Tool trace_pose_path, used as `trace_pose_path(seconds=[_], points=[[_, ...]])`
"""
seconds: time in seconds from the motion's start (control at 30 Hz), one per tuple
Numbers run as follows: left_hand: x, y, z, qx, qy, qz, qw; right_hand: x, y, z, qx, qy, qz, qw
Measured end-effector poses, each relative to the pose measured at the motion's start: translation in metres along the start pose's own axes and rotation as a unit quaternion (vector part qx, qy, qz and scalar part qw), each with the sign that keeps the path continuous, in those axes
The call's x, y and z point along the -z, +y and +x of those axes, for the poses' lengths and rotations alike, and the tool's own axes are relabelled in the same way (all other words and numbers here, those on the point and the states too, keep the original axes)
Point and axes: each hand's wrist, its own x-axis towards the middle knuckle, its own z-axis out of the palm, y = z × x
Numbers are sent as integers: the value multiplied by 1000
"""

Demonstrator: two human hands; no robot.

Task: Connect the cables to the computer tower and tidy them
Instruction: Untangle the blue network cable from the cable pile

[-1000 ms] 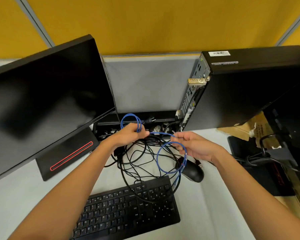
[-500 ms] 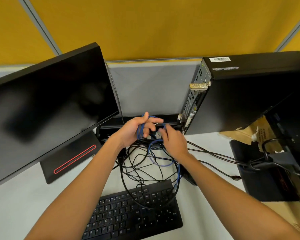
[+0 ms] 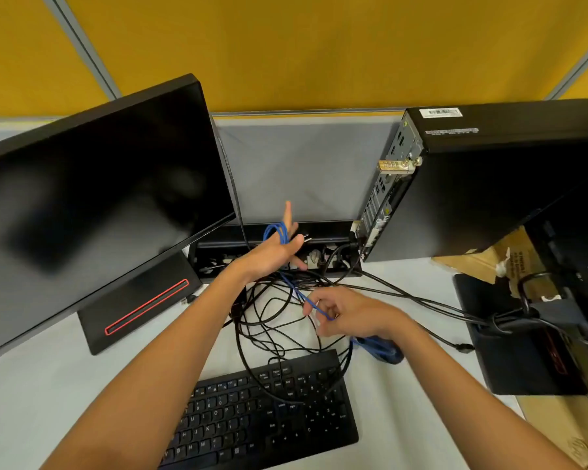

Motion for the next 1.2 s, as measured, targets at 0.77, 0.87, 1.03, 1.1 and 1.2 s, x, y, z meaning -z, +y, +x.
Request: trace_pose_path(seconds=[0.77, 0.87, 1.03, 1.1, 1.2], points=[[-1, 11, -22, 31, -143, -20, 989, 46, -20, 29, 257, 400, -328, 816], [-4, 10, -19, 7, -137, -56, 989, 46, -15, 36, 216, 383, -271, 856], [-5, 6, -12, 3, -40, -212, 976, 43, 14, 54, 69, 314, -172, 931], [-4, 5, -8, 5, -18, -280, 960, 34, 26, 59, 35, 302, -117, 945], [0, 1, -4, 4, -8, -425, 905, 17, 32, 60, 24, 289, -68, 955]])
